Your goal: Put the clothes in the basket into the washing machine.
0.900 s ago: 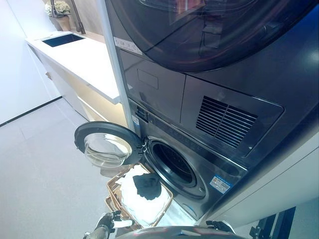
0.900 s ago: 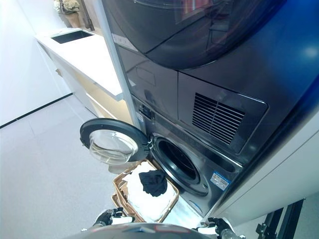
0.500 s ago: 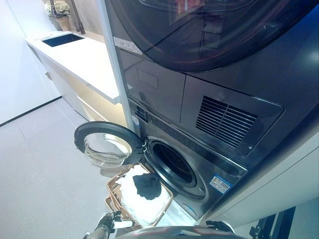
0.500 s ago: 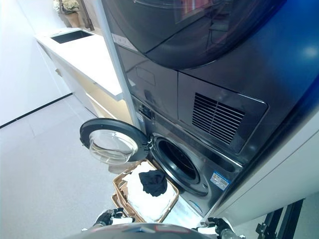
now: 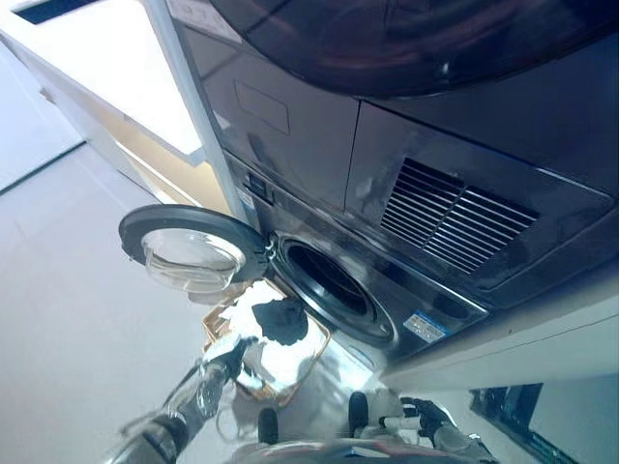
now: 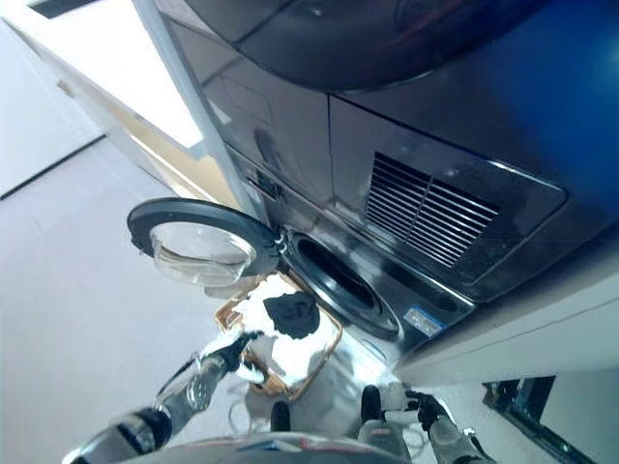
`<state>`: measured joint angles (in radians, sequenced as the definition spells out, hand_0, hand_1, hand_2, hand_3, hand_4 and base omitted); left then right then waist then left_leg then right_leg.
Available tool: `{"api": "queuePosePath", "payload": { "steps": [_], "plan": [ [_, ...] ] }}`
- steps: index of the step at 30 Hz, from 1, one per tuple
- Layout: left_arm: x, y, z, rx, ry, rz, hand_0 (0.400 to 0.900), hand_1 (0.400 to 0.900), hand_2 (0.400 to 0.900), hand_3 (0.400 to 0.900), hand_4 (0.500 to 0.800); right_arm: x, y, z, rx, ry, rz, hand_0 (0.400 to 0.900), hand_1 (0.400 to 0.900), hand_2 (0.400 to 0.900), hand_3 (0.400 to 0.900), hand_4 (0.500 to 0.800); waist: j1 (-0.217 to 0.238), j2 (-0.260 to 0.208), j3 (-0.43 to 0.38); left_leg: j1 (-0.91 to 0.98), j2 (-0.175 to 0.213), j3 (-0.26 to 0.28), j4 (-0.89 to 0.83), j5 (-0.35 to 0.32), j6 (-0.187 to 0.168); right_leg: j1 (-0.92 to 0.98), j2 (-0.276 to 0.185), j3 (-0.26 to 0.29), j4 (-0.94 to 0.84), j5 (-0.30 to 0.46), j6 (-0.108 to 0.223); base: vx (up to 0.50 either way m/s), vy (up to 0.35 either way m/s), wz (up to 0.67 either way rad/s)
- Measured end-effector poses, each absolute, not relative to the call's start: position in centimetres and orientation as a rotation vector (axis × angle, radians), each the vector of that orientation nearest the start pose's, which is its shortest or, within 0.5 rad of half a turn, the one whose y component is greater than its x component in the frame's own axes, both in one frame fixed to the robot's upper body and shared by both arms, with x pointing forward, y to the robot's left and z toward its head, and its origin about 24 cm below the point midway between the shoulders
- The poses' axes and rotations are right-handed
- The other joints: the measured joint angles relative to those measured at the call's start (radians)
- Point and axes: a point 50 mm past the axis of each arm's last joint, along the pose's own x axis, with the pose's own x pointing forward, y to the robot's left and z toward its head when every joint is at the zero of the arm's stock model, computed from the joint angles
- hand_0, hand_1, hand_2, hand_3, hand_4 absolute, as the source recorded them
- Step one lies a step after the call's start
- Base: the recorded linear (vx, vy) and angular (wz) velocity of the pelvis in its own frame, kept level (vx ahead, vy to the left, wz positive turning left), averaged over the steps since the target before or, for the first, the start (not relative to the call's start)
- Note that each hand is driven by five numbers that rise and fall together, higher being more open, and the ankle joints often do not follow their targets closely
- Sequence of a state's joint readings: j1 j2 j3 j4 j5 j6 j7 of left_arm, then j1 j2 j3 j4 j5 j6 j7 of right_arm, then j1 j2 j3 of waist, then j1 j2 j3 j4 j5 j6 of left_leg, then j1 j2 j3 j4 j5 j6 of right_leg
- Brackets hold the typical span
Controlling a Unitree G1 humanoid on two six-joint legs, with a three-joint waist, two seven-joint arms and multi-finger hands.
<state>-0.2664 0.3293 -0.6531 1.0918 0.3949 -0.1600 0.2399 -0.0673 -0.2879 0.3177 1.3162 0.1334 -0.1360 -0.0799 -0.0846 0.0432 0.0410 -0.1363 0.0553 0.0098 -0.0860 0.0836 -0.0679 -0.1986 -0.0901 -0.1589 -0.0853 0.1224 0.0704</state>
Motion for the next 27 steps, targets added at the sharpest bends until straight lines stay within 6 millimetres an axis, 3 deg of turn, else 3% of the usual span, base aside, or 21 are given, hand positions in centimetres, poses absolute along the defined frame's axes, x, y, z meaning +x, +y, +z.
{"api": "queuePosePath", "payload": {
  "steps": [4,9,20,27],
  "plan": [
    [28.7,18.2,-5.6,1.219,0.290,-0.367,0.900,0.900,0.900,0.900,0.800,15.1,-26.3,-13.4,-0.357,0.979,-0.169,0.900,0.900,0.900,0.900,0.800,-0.032,-0.008,0.125,-0.190,-0.021,0.015,0.118,-0.018,0.012,-0.175,-0.022,0.033,0.061,0.022,0.002,-0.10,0.020,-0.09],
    [32.7,18.1,-1.3,1.436,0.100,-0.365,0.900,0.900,0.900,0.900,0.800,14.4,-28.3,-12.9,-0.343,0.963,-0.275,0.900,0.900,0.900,0.900,0.800,-0.070,-0.018,0.178,-0.253,-0.023,0.037,0.115,-0.014,0.014,-0.254,-0.024,0.046,0.073,0.024,0.002,-0.03,0.025,-0.11],
    [38.3,18.2,7.2,1.692,-0.129,-0.257,0.900,0.900,0.900,0.900,0.800,13.6,-29.1,-12.7,-0.269,0.933,-0.328,0.900,0.900,0.900,0.900,0.800,-0.117,-0.018,0.210,-0.502,-0.041,0.072,0.177,-0.003,0.029,-0.535,-0.046,0.097,0.164,0.028,0.011,-0.05,0.001,-0.08],
    [39.2,19.1,9.1,1.818,-0.134,-0.233,0.900,0.900,0.900,0.900,0.800,12.8,-29.0,-13.0,-0.201,0.941,-0.377,0.900,0.900,0.900,0.900,0.800,-0.154,-0.029,0.247,-0.669,-0.042,0.081,0.278,-0.019,0.033,-0.685,-0.049,0.131,0.213,0.039,0.005,-0.02,-0.011,-0.08]
  ]
}}
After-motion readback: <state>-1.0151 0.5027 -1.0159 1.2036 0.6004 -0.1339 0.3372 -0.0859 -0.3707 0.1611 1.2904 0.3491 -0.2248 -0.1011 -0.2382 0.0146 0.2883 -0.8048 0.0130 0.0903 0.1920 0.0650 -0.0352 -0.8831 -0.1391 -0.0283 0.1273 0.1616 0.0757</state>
